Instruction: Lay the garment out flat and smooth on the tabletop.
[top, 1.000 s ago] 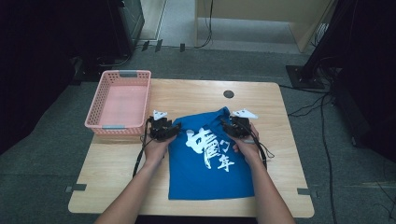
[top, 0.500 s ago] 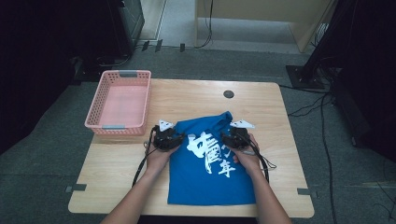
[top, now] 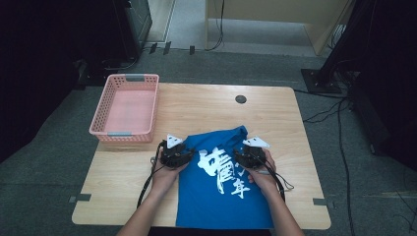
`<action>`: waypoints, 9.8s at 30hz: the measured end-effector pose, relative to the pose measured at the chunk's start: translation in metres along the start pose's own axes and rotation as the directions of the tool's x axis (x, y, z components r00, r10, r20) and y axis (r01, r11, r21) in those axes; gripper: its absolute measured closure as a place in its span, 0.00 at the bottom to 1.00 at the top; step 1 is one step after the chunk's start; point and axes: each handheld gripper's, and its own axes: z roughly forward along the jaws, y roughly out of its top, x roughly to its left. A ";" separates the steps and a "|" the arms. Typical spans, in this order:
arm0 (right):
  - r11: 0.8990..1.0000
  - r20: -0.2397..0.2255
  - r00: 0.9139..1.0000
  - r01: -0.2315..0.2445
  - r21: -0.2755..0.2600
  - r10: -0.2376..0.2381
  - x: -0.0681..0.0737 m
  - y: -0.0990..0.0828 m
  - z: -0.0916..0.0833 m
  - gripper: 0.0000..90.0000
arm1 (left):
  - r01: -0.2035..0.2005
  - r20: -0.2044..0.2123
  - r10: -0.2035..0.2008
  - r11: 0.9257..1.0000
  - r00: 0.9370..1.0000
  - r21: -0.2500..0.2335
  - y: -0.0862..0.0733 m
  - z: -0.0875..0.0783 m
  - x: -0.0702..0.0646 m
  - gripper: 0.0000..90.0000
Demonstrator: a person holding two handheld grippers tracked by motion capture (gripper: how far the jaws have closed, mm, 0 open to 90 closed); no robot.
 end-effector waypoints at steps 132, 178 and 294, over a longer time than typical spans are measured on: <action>0.970 0.208 0.949 -0.245 0.006 0.238 -0.119 0.030 0.028 0.63 | 0.014 -0.223 -0.010 1.000 0.975 0.015 0.025 0.020 0.037 0.78; 0.969 0.279 0.932 -0.246 0.022 0.230 -0.139 0.037 0.046 0.16 | 0.009 -0.096 -0.015 0.998 0.995 -0.061 0.045 0.015 0.027 0.22; 0.983 0.160 0.970 -0.180 -0.041 0.184 -0.113 0.051 -0.015 0.13 | 0.019 -0.307 0.007 0.996 0.952 0.083 -0.091 -0.165 0.136 0.12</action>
